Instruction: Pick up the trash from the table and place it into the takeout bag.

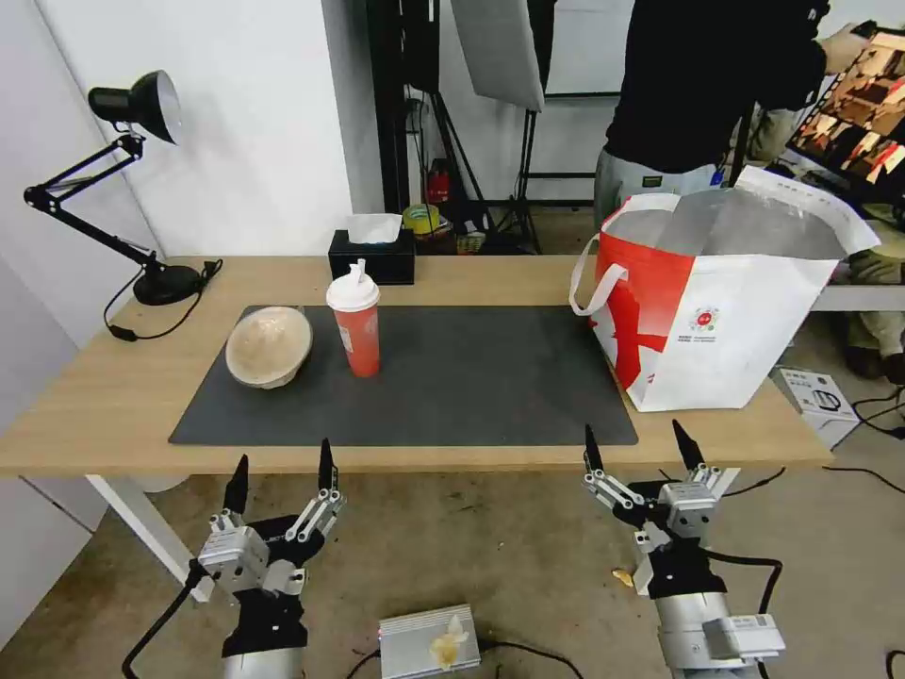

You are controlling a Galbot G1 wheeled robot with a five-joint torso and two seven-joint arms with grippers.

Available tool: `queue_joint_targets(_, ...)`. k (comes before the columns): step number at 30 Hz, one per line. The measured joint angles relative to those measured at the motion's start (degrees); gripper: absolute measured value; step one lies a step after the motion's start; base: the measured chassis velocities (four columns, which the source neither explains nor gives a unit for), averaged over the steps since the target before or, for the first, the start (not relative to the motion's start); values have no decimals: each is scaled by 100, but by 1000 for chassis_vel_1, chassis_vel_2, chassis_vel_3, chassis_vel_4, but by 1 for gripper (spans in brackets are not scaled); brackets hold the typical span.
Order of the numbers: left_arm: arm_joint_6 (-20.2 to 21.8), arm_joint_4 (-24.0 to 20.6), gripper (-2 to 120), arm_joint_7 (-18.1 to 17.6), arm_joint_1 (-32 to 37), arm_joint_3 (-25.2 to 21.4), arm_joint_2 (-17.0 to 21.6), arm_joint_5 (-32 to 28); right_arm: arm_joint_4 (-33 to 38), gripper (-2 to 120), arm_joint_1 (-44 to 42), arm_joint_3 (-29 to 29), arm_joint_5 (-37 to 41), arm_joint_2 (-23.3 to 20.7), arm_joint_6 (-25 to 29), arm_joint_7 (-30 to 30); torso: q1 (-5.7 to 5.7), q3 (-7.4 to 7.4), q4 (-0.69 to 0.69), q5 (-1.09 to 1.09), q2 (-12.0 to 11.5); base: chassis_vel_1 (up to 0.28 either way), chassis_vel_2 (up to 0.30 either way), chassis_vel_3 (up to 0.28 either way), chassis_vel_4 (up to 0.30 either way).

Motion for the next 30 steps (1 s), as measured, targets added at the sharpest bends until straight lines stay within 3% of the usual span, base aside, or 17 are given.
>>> queue_joint_targets(18, -50, 28, 100, -3, 29, -18, -5, 18, -51, 100, 166, -13, 48, 5, -89, 110, 0, 0, 0, 0, 0, 0, 0, 0, 0)
queue_joint_targets(30, -52, 89, 100, -15, -31, -50, -6, -34, 107, 100, 909, -21, 1310, -583, 26, -1369, 1, 1, 0, 0, 0, 0, 0, 0, 0)
